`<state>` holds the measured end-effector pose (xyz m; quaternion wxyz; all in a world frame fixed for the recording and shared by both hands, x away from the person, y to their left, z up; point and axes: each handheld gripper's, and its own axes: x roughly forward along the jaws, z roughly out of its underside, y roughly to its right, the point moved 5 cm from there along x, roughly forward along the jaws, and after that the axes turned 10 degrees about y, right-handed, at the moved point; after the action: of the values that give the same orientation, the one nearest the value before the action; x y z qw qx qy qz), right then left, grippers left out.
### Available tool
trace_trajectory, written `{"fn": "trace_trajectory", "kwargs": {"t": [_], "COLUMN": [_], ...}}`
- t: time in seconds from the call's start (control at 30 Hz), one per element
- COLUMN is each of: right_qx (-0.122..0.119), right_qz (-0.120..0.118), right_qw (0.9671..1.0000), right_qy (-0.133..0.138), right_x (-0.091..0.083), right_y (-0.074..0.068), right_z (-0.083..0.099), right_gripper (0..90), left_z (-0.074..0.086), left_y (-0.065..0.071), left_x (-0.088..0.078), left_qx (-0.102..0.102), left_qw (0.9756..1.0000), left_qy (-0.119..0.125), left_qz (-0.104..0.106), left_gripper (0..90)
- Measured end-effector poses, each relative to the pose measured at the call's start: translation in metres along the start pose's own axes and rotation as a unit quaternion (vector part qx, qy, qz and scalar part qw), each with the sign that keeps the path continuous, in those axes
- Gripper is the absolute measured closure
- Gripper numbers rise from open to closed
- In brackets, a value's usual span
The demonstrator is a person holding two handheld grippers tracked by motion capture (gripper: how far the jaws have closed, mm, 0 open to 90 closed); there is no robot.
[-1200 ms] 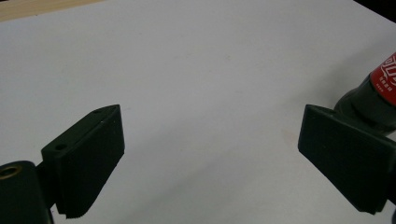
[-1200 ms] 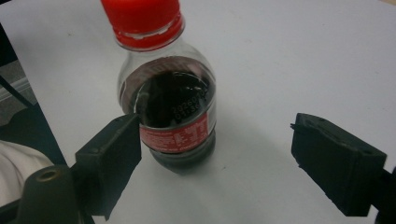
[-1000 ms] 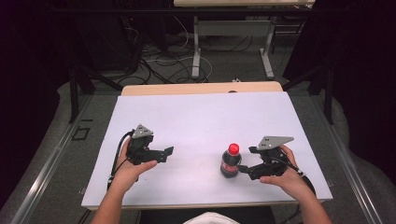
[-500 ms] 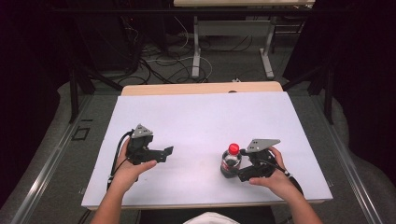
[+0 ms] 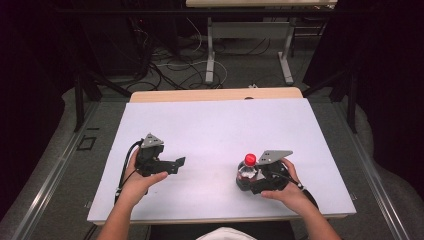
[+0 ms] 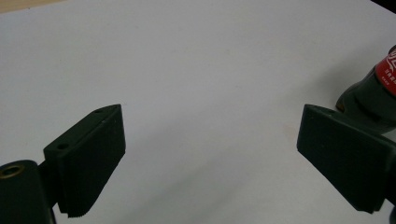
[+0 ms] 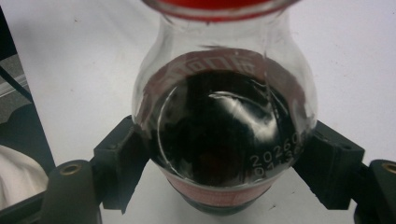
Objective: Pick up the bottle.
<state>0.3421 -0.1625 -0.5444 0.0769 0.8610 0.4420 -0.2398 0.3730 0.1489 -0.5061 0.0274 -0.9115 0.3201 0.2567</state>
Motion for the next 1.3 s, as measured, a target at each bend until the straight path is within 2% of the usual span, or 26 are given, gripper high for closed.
{"fn": "trace_trajectory", "kwargs": {"t": [0.03, 0.07, 0.1, 0.27, 0.47, 0.5, 0.57, 0.7, 0.73, 0.97, 1.0, 1.07, 1.2, 1.3], "right_qx": [0.000, 0.000, 0.001, 0.005, -0.001, -0.001, -0.001, -0.001, -0.003, -0.013, -0.010, -0.007, -0.016, -0.015], "right_qz": [0.002, 0.000, 0.001, 0.002, 0.001, 0.001, 0.001, 0.009, 0.007, 0.017, 0.020, 0.023, 0.025, 0.029], "right_qw": [1.0000, 1.0000, 1.0000, 1.0000, 0.9999, 0.9999, 0.9999, 0.9998, 0.9999, 0.9996, 0.9994, 0.9993, 0.9993, 0.9993], "right_qy": [0.005, -0.005, 0.003, 0.000, 0.011, 0.013, 0.014, 0.017, 0.010, 0.017, 0.027, 0.028, 0.021, 0.020], "right_x": [0.0009, -0.0004, 0.0008, 0.0004, 0.0014, 0.0014, 0.0017, 0.0015, 0.0005, -0.0001, 0.0002, -0.0024, -0.0027, -0.0012], "right_y": [0.0001, 0.0004, 0.0007, 0.0003, 0.0007, 0.0008, 0.0009, -0.0002, -0.0005, -0.0006, -0.0003, -0.0006, -0.0025, -0.0031], "right_z": [0.0000, 0.0004, 0.0004, 0.0013, 0.0018, 0.0019, 0.0019, 0.0021, 0.0022, 0.0002, -0.0008, -0.0026, -0.0032, -0.0052], "right_gripper": [25.0, 25.7, 25.8, 26.3, 26.7, 26.7, 26.8, 27.0, 27.1, 27.9, 28.0, 28.7, 28.9, 29.1], "left_z": [0.0001, 0.0001, 0.0002, 0.0000, 0.0004, 0.0006, 0.0003, 0.0004, 0.0003, 0.0004, 0.0004, 0.0001, -0.0001, 0.0001], "left_y": [-0.0001, -0.0004, -0.0009, -0.0017, -0.0025, -0.0034, -0.0031, -0.0035, -0.0036, -0.0044, -0.0045, -0.0044, -0.0036, -0.0035], "left_x": [0.0000, -0.0007, -0.0009, -0.0012, -0.0010, -0.0016, -0.0014, -0.0013, -0.0014, -0.0015, -0.0016, -0.0017, -0.0014, -0.0010], "left_qx": [-0.001, -0.003, -0.003, -0.004, -0.005, 0.000, -0.005, -0.007, -0.008, -0.011, -0.011, -0.011, -0.014, -0.014], "left_qw": [1.0000, 1.0000, 1.0000, 1.0000, 1.0000, 1.0000, 1.0000, 1.0000, 1.0000, 0.9999, 0.9999, 0.9999, 0.9999, 0.9999], "left_qy": [0.000, -0.003, -0.003, -0.001, -0.003, -0.007, -0.003, 0.001, 0.001, 0.002, 0.002, 0.003, 0.004, 0.004], "left_qz": [-0.001, 0.000, 0.000, -0.002, -0.002, -0.002, -0.003, -0.003, -0.003, -0.003, -0.003, -0.004, -0.004, -0.003], "left_gripper": [7.9, 8.0, 8.0, 8.2, 8.2, 8.2, 8.2, 8.2, 8.2, 8.3, 8.3, 8.3, 8.4, 8.4]}}
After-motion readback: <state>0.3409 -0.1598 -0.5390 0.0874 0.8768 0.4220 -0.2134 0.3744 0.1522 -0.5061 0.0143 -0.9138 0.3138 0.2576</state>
